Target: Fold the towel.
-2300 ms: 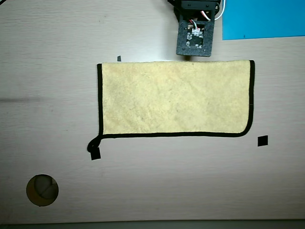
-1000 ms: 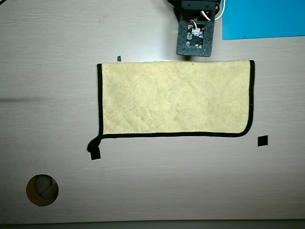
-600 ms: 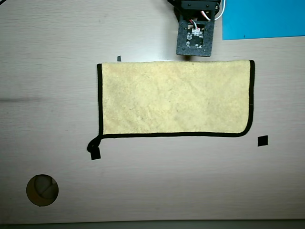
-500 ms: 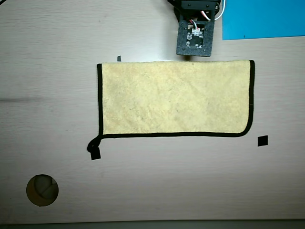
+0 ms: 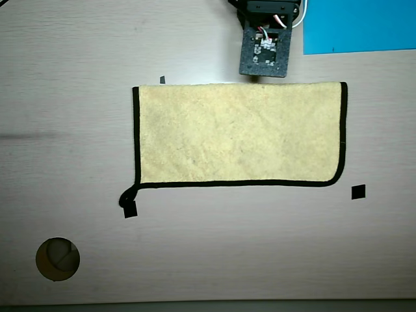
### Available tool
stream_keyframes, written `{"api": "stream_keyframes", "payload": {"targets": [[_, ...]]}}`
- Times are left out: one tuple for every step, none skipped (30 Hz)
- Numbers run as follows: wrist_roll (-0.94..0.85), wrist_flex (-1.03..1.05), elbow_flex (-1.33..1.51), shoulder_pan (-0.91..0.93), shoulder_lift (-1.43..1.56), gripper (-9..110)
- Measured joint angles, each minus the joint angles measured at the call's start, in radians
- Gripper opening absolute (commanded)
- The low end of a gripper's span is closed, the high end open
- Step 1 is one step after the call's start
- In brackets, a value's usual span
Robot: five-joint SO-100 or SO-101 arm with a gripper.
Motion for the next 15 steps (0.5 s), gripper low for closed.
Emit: {"api": "stream_keyframes", "payload": {"targets": [[0.048,-0.005,0.000,0.006,-0.003,0],[0.092,-0.023,0.000,0.023,-0.011,0],[0.127,-0.049,0.000,0.035,-0.031,0],[0.156,-0.083,-0.002,0.051,-0.064,0],[0.186,-0.118,-0.008,0.067,-0.100,0],[0.216,-0.153,-0.020,0.087,-0.146,1],[0.252,-0.196,-0.049,0.110,-0.201,3],[0.291,-0.239,-0.081,0.135,-0.262,6],[0.336,-0.281,-0.110,0.164,-0.330,9],[0.391,-0.319,-0.144,0.199,-0.405,11],[0.453,-0.345,-0.192,0.238,-0.492,13],[0.522,-0.359,-0.250,0.275,-0.588,14],[0.591,-0.367,-0.314,0.311,-0.683,14],[0.655,-0.373,-0.387,0.350,-0.779,15],[0.715,-0.380,-0.459,0.385,-0.881,16]]}}
